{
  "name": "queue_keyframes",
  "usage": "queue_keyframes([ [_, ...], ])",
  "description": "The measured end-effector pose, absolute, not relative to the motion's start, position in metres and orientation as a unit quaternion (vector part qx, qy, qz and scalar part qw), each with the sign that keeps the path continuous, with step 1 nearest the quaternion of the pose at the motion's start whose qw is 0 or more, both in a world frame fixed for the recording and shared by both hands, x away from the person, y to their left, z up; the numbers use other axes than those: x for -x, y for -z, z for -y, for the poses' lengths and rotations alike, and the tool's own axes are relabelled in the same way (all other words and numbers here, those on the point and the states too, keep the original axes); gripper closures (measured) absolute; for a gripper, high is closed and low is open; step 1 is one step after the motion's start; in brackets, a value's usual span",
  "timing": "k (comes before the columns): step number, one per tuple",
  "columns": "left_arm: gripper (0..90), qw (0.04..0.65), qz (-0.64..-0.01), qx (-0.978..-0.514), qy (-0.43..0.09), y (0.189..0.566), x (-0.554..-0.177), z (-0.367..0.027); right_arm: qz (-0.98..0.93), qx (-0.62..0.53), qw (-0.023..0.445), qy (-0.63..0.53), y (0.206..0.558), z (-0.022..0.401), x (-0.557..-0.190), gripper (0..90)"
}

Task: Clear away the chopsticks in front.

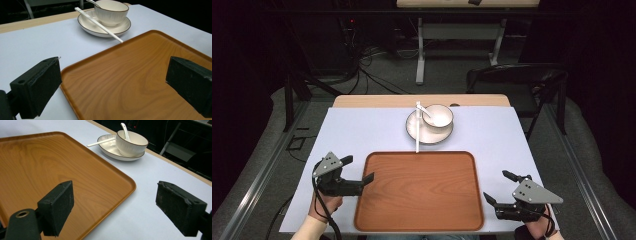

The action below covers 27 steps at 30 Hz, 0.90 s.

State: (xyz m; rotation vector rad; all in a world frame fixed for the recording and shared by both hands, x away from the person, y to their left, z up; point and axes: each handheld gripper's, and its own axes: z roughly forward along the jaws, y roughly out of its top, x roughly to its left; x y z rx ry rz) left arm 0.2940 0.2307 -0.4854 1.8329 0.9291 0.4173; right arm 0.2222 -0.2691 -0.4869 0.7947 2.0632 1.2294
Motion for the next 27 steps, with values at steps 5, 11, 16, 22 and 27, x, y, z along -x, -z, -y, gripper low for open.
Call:
queue_keyframes([
  [5,0.0,0.498,-0.381,-0.761,-0.165,0.480,-0.311,-0.221,-0.779,-0.298,0.302,-0.463,0.487,0.269,-0.223,14.4],
  [11,0.0,0.500,-0.390,-0.756,-0.159,0.473,-0.330,-0.213,-0.779,-0.300,0.302,-0.461,0.487,0.269,-0.223,14.4],
  [16,0.0,0.490,-0.405,-0.757,-0.150,0.463,-0.367,-0.198,-0.780,-0.299,0.301,-0.460,0.488,0.268,-0.224,14.4],
  [22,0.0,0.480,-0.411,-0.762,-0.143,0.456,-0.399,-0.177,-0.780,-0.295,0.304,-0.460,0.487,0.268,-0.221,14.4],
  [27,0.0,0.470,-0.413,-0.767,-0.139,0.453,-0.422,-0.162,-0.784,-0.291,0.303,-0.457,0.488,0.266,-0.222,14.4],
])
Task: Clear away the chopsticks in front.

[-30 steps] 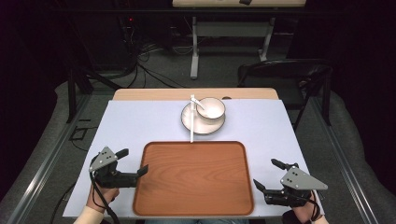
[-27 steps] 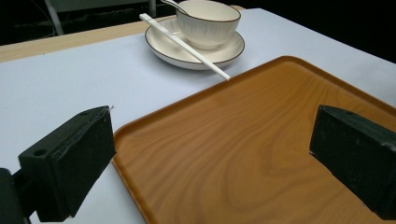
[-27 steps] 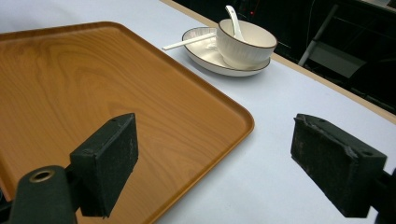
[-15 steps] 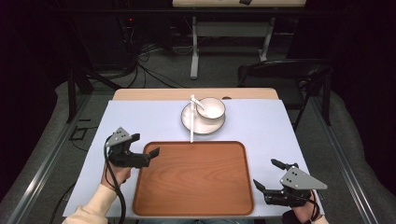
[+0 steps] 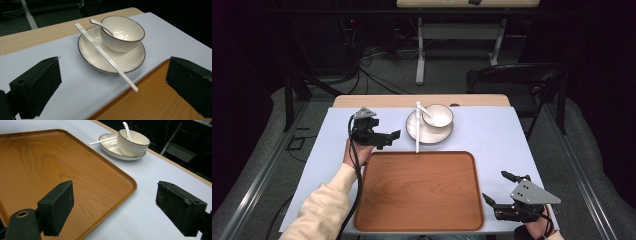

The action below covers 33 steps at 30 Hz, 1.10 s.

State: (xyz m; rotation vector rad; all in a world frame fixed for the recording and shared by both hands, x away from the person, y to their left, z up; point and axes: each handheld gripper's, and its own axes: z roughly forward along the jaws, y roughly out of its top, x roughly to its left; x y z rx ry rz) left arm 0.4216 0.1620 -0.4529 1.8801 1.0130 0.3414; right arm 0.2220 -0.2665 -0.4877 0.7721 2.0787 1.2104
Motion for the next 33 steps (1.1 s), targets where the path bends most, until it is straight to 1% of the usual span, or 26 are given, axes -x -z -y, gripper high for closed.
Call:
queue_keyframes([
  [10,0.4,0.446,-0.430,-0.774,-0.127,0.458,-0.461,-0.143,-0.786,-0.289,0.303,-0.454,0.488,0.265,-0.223,14.4],
  [16,0.5,0.420,-0.446,-0.781,-0.120,0.463,-0.487,-0.132,-0.788,-0.287,0.301,-0.455,0.488,0.265,-0.223,14.4],
  [17,0.7,0.420,-0.446,-0.781,-0.120,0.463,-0.487,-0.132,-0.788,-0.287,0.301,-0.455,0.488,0.265,-0.223,14.4],
  [21,6.6,0.399,-0.456,-0.786,-0.123,0.469,-0.503,-0.122,-0.788,-0.287,0.300,-0.455,0.488,0.265,-0.223,14.4],
  [25,16.4,0.388,-0.464,-0.787,-0.119,0.475,-0.512,-0.117,-0.788,-0.286,0.300,-0.455,0.488,0.265,-0.223,14.4],
  [27,18.4,0.377,-0.470,-0.790,-0.115,0.480,-0.518,-0.114,-0.788,-0.286,0.300,-0.455,0.488,0.265,-0.223,14.4],
  [28,22.0,0.368,-0.475,-0.791,-0.115,0.485,-0.523,-0.110,-0.788,-0.286,0.299,-0.456,0.489,0.265,-0.223,14.4],
  [30,24.9,0.365,-0.480,-0.790,-0.110,0.488,-0.527,-0.106,-0.789,-0.285,0.299,-0.455,0.489,0.265,-0.223,14.4],
  [33,31.4,0.362,-0.483,-0.790,-0.109,0.491,-0.531,-0.103,-0.789,-0.285,0.298,-0.456,0.489,0.265,-0.223,14.4],
])
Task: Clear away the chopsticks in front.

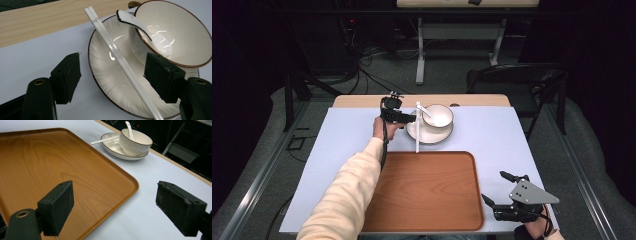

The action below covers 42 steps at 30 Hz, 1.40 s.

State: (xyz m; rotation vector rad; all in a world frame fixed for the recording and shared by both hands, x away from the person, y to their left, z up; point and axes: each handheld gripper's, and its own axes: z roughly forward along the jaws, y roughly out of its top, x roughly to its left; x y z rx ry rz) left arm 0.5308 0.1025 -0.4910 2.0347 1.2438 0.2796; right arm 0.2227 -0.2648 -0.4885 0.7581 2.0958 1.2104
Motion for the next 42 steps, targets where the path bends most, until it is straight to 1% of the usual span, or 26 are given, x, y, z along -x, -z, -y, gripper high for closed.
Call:
queue_keyframes([
  [5,41.5,0.353,-0.492,-0.790,-0.102,0.498,-0.539,-0.095,-0.789,-0.285,0.298,-0.456,0.489,0.265,-0.223,14.4],
  [7,46.4,0.340,-0.501,-0.789,-0.098,0.504,-0.544,-0.093,-0.789,-0.285,0.297,-0.455,0.489,0.265,-0.223,14.4],
  [9,49.0,0.350,-0.508,-0.782,-0.084,0.507,-0.546,-0.093,-0.790,-0.285,0.297,-0.455,0.489,0.265,-0.223,14.4],
  [16,59.3,0.351,-0.509,-0.782,-0.075,0.512,-0.551,-0.089,-0.791,-0.285,0.297,-0.453,0.489,0.265,-0.223,14.4],
  [17,59.3,0.349,-0.510,-0.782,-0.075,0.513,-0.551,-0.088,-0.791,-0.285,0.297,-0.453,0.489,0.265,-0.223,14.4],
  [18,61.2,0.346,-0.511,-0.783,-0.076,0.514,-0.552,-0.087,-0.791,-0.284,0.297,-0.453,0.489,0.265,-0.222,14.4],
  [19,64.1,0.351,-0.513,-0.780,-0.066,0.516,-0.552,-0.085,-0.791,-0.284,0.296,-0.453,0.489,0.265,-0.223,14.4],
  [21,66.2,0.349,-0.511,-0.782,-0.067,0.517,-0.552,-0.083,-0.791,-0.285,0.296,-0.453,0.489,0.265,-0.223,14.4],
  [28,70.3,0.339,-0.523,-0.778,-0.071,0.519,-0.554,-0.080,-0.791,-0.284,0.296,-0.453,0.489,0.265,-0.223,14.4],
  [32,70.8,0.338,-0.536,-0.771,-0.065,0.520,-0.556,-0.080,-0.791,-0.284,0.297,-0.453,0.489,0.265,-0.223,14.4],
  [42,72.5,0.323,-0.555,-0.763,-0.072,0.521,-0.557,-0.077,-0.792,-0.283,0.296,-0.453,0.489,0.265,-0.223,14.4],
])
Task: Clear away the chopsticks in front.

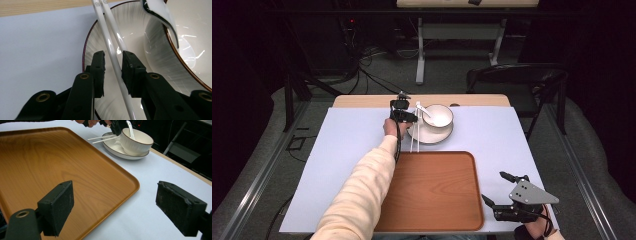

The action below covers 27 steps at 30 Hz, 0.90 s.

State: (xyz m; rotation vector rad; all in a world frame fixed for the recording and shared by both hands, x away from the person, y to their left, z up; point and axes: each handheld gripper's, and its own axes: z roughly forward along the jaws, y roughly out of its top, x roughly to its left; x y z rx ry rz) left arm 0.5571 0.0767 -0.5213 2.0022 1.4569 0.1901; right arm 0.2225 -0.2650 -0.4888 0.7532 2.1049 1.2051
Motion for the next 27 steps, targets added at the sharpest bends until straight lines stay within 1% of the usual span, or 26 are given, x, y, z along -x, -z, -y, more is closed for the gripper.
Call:
queue_keyframes([
  [9,75.1,0.313,-0.571,-0.756,-0.076,0.524,-0.558,-0.076,-0.792,-0.284,0.296,-0.453,0.489,0.265,-0.223,14.4],
  [18,83.0,0.319,-0.585,-0.743,-0.066,0.526,-0.559,-0.083,-0.791,-0.284,0.296,-0.453,0.489,0.265,-0.223,14.4],
  [21,83.4,0.323,-0.586,-0.741,-0.059,0.526,-0.560,-0.085,-0.791,-0.284,0.296,-0.454,0.489,0.265,-0.223,14.4],
  [27,83.6,0.330,-0.589,-0.735,-0.060,0.523,-0.559,-0.088,-0.791,-0.284,0.296,-0.454,0.489,0.265,-0.223,14.4],
])
